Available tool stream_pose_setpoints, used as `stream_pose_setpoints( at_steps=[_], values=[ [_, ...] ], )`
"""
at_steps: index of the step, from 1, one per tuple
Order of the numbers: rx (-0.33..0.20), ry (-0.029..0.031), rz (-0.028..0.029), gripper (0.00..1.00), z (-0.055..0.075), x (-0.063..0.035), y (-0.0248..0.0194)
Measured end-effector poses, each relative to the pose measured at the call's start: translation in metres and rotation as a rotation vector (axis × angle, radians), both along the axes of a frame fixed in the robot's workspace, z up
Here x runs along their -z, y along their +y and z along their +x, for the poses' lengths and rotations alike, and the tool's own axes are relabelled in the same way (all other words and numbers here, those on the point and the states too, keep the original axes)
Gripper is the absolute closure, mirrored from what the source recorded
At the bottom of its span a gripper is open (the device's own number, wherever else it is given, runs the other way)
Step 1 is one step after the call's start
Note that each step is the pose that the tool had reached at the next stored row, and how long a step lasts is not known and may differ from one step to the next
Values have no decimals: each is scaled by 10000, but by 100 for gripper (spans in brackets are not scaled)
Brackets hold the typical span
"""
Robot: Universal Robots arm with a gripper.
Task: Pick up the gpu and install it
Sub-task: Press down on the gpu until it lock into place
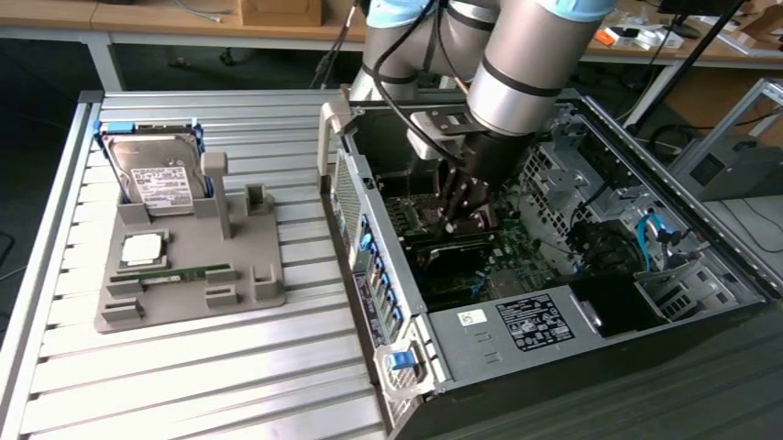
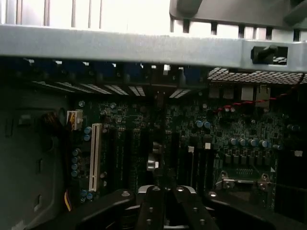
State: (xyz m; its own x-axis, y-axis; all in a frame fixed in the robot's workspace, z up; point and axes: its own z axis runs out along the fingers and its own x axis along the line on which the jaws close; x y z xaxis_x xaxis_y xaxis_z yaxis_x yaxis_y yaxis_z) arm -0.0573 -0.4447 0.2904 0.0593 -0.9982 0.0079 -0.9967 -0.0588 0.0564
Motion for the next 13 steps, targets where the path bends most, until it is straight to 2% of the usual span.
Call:
stream_pose_setpoints(
  at_steps=[13],
  values=[
    [2,267,38,89,616,1,1]
  ],
)
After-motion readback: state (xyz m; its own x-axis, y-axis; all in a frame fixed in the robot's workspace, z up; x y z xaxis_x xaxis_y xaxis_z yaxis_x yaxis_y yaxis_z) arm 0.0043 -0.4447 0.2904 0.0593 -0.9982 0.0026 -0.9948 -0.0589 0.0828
